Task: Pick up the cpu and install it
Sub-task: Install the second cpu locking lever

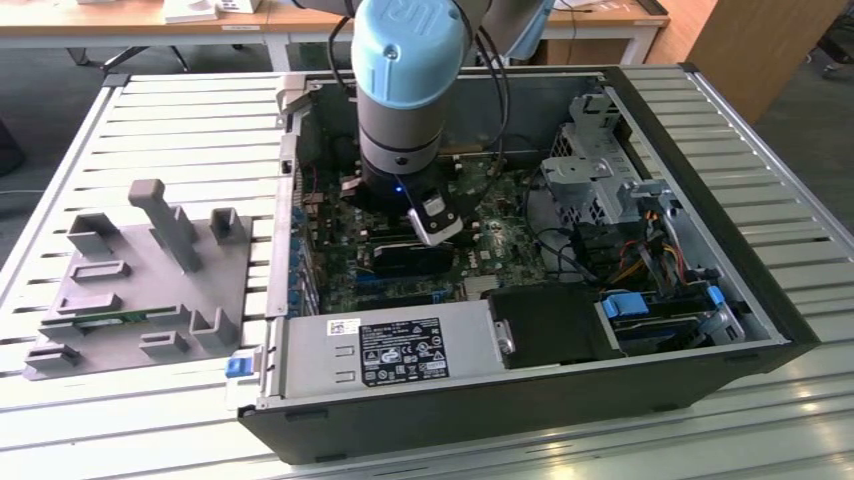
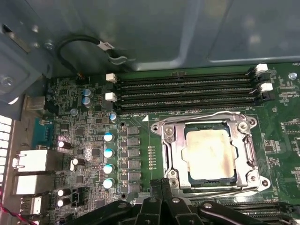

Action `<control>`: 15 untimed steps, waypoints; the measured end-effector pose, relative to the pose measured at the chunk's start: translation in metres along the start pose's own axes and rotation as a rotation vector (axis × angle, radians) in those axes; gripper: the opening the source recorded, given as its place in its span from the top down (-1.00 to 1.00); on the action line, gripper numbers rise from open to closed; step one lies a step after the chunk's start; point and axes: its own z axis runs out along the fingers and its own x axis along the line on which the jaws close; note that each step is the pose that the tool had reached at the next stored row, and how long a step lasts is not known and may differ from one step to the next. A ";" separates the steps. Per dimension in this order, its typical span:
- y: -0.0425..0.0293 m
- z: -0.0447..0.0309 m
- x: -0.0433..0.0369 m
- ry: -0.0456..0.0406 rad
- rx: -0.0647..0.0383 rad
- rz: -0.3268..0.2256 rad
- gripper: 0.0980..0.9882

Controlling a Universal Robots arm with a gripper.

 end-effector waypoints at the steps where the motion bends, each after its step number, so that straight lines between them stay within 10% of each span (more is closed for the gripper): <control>1: 0.0007 -0.0025 0.0002 0.0001 0.000 0.000 0.98; 15: 0.0108 -0.0353 0.0014 0.0004 0.001 0.000 0.98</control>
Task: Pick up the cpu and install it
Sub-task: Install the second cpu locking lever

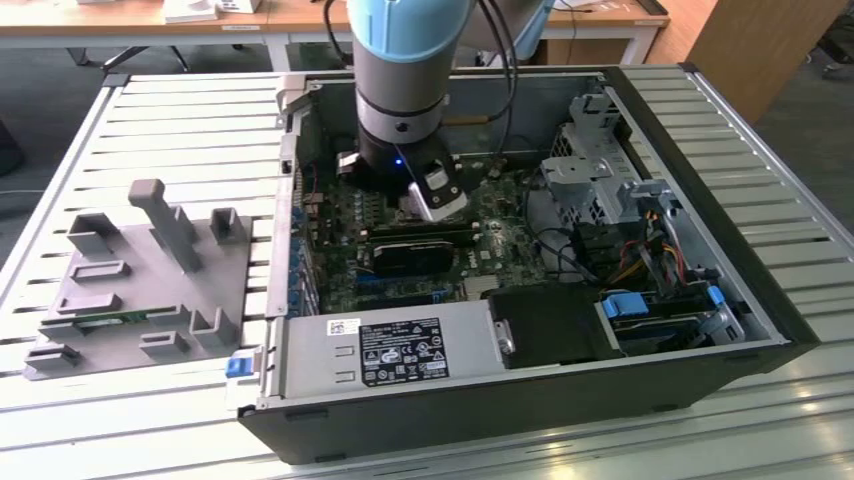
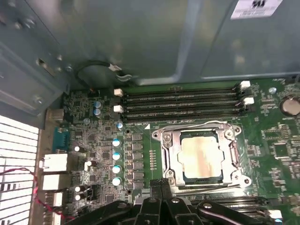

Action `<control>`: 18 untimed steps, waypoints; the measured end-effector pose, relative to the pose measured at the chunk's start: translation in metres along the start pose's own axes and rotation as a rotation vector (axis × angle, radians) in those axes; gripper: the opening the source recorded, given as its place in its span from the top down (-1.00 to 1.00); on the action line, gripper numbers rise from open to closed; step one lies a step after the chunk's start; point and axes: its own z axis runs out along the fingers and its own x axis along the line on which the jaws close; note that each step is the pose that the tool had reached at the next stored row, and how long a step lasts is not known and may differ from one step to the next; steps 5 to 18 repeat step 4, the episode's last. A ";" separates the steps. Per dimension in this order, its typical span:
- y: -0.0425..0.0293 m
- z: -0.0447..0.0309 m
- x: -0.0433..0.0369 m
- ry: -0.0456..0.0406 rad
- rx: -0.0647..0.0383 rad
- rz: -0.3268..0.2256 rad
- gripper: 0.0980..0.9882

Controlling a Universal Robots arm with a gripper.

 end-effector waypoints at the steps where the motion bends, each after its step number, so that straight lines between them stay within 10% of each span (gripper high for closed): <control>1: 0.0004 -0.0012 0.0000 0.0001 0.000 0.000 0.98; 18: 0.0004 -0.0013 0.0000 -0.0001 0.000 0.000 0.98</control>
